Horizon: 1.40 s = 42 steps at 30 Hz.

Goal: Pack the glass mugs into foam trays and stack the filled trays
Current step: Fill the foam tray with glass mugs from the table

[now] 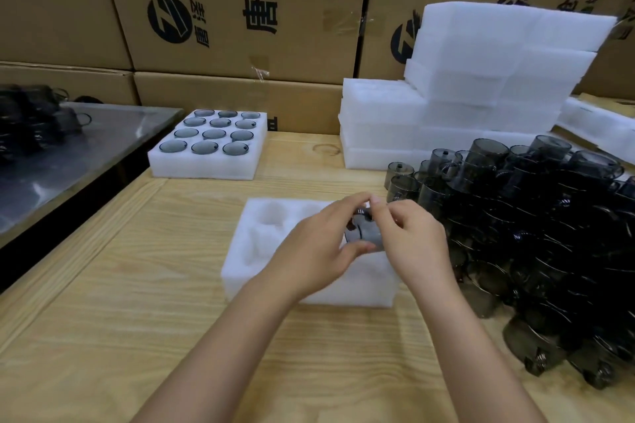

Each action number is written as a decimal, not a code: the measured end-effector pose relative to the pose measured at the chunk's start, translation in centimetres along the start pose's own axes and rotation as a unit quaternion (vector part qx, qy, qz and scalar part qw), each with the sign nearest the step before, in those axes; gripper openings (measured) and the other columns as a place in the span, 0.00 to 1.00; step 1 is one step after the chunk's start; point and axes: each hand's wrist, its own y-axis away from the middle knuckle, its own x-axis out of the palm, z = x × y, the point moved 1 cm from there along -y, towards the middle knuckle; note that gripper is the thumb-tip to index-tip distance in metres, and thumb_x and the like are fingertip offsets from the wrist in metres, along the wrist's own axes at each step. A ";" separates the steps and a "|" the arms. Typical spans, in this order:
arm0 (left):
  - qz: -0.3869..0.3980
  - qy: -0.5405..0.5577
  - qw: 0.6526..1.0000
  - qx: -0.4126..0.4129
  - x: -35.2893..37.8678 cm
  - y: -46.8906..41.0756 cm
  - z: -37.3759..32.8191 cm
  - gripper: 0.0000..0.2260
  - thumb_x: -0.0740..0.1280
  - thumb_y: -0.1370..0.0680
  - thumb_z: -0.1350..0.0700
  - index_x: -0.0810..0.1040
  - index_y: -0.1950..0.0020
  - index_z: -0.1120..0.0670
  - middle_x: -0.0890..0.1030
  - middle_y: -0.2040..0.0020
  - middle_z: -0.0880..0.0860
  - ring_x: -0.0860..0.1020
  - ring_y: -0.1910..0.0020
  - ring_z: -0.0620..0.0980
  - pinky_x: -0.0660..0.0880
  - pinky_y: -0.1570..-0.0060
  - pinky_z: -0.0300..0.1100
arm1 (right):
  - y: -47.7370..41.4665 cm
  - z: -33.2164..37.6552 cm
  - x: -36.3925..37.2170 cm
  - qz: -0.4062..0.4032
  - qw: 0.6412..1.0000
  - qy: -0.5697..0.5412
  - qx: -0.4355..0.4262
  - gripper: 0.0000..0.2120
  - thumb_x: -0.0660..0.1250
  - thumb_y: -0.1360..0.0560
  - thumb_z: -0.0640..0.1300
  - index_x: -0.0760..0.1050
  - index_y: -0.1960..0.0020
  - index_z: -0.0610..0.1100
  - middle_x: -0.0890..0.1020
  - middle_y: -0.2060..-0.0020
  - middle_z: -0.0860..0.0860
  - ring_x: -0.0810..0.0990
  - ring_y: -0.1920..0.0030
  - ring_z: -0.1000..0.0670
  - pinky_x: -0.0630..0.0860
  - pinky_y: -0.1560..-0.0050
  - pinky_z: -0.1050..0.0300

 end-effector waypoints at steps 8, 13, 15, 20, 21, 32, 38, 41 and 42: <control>0.082 0.116 0.986 -0.082 0.0 -0.4 2.7 0.26 0.63 0.22 0.43 0.53 0.31 0.29 0.71 0.37 0.37 0.69 0.39 0.28 0.65 0.40 0.26 | 0.5 -2.5 -0.2 0.064 0.996 -0.055 -0.005 0.20 0.72 0.32 0.52 0.66 0.45 0.54 0.78 0.51 0.56 0.76 0.57 0.55 0.74 0.54 0.59; 0.011 0.246 0.958 -0.151 -0.1 -0.3 3.7 0.20 0.58 0.19 0.51 0.57 0.33 0.29 0.71 0.31 0.43 0.67 0.30 0.41 0.61 0.32 0.38 | 0.3 -2.3 0.1 0.011 1.000 0.009 -0.014 0.19 0.68 0.32 0.59 0.79 0.43 0.53 0.78 0.62 0.57 0.75 0.61 0.59 0.67 0.61 0.71; 0.023 0.207 0.962 -0.175 0.0 -0.4 4.0 0.24 0.56 0.17 0.53 0.51 0.27 0.32 0.73 0.32 0.42 0.70 0.35 0.36 0.63 0.38 0.31 | 0.2 -2.4 0.1 0.023 0.998 0.057 -0.015 0.20 0.67 0.32 0.60 0.81 0.46 0.51 0.76 0.66 0.58 0.74 0.61 0.58 0.66 0.62 0.68; 0.052 0.127 0.971 -0.197 0.4 -0.5 4.3 0.29 0.55 0.18 0.58 0.45 0.22 0.41 0.72 0.31 0.42 0.71 0.56 0.22 0.66 0.59 0.17 | -0.1 -1.7 0.4 0.020 0.982 0.186 -0.005 0.19 0.66 0.32 0.62 0.81 0.51 0.50 0.77 0.63 0.52 0.76 0.56 0.49 0.70 0.61 0.56; 0.053 0.126 0.971 -0.197 0.3 -0.5 4.2 0.29 0.55 0.18 0.58 0.47 0.22 0.41 0.71 0.31 0.42 0.71 0.57 0.22 0.66 0.59 0.18 | -0.1 -1.5 0.7 0.021 0.975 0.221 -0.009 0.20 0.66 0.31 0.63 0.81 0.49 0.50 0.78 0.59 0.50 0.76 0.54 0.48 0.69 0.60 0.56; 0.072 0.030 0.991 -0.106 0.7 -0.4 3.1 0.16 0.53 0.17 0.51 0.73 0.33 0.47 0.76 0.35 0.47 0.65 0.30 0.41 0.60 0.38 0.30 | 0.5 -1.2 2.1 0.075 0.927 0.356 -0.094 0.23 0.58 0.29 0.63 0.77 0.41 0.52 0.66 0.58 0.52 0.74 0.48 0.47 0.66 0.59 0.57; 0.100 -0.095 0.990 0.029 1.2 0.0 1.8 0.35 0.42 0.24 0.34 0.46 0.21 0.52 0.49 0.21 0.45 0.47 0.25 0.35 0.45 0.26 0.35 | -1.1 -2.4 2.8 0.192 0.925 0.296 -0.141 0.23 0.49 0.19 0.49 0.58 0.26 0.45 0.61 0.27 0.47 0.54 0.25 0.44 0.51 0.26 0.48; 0.166 -0.162 0.973 0.004 2.1 0.4 1.4 0.41 0.40 0.26 0.29 0.38 0.22 0.54 0.40 0.21 0.46 0.41 0.25 0.35 0.43 0.25 0.39 | -1.0 -3.4 3.8 0.270 0.875 0.392 -0.083 0.29 0.45 0.19 0.55 0.37 0.23 0.51 0.36 0.24 0.53 0.27 0.27 0.45 0.30 0.29 0.44; 0.175 -0.168 0.970 -0.014 2.4 0.5 1.3 0.43 0.39 0.28 0.28 0.36 0.23 0.54 0.39 0.22 0.46 0.41 0.25 0.35 0.42 0.25 0.40 | -1.1 -3.5 3.8 0.279 0.862 0.415 -0.081 0.30 0.45 0.19 0.56 0.35 0.23 0.51 0.33 0.25 0.54 0.25 0.29 0.46 0.28 0.31 0.43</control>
